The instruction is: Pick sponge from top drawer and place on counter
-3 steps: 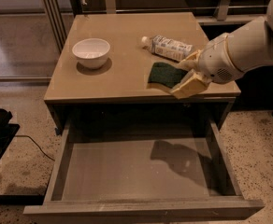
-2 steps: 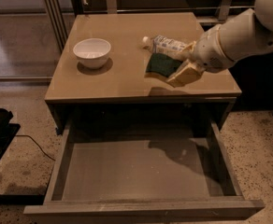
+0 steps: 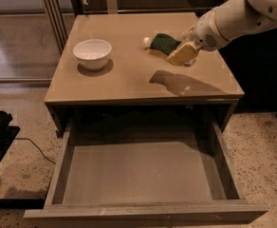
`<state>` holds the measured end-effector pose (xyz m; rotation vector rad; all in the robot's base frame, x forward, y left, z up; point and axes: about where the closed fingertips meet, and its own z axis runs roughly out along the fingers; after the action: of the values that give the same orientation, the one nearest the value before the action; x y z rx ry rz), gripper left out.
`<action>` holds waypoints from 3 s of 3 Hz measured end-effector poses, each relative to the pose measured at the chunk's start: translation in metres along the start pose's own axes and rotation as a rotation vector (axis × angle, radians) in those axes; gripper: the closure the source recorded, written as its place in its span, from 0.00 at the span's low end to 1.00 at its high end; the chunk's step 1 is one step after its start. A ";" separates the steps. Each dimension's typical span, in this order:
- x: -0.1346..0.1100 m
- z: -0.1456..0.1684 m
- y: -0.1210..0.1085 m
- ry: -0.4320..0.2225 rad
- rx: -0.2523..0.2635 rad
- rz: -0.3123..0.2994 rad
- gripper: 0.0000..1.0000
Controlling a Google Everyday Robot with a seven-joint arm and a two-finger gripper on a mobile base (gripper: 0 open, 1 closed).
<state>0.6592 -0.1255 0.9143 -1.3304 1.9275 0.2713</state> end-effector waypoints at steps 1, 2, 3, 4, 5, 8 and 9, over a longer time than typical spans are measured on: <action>0.016 0.014 -0.012 0.027 0.004 0.069 1.00; 0.035 0.030 -0.010 0.066 -0.014 0.117 1.00; 0.043 0.040 -0.009 0.093 -0.026 0.136 1.00; 0.047 0.047 -0.008 0.111 -0.038 0.140 1.00; 0.053 0.056 -0.005 0.131 -0.056 0.147 1.00; 0.054 0.057 -0.005 0.131 -0.056 0.147 0.36; 0.054 0.057 -0.005 0.131 -0.057 0.147 0.12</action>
Offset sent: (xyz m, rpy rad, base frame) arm 0.0185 -0.0219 -0.0691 -0.0113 0.1690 -0.1312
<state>0.6812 -0.1339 0.8399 -1.2721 2.1464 0.3197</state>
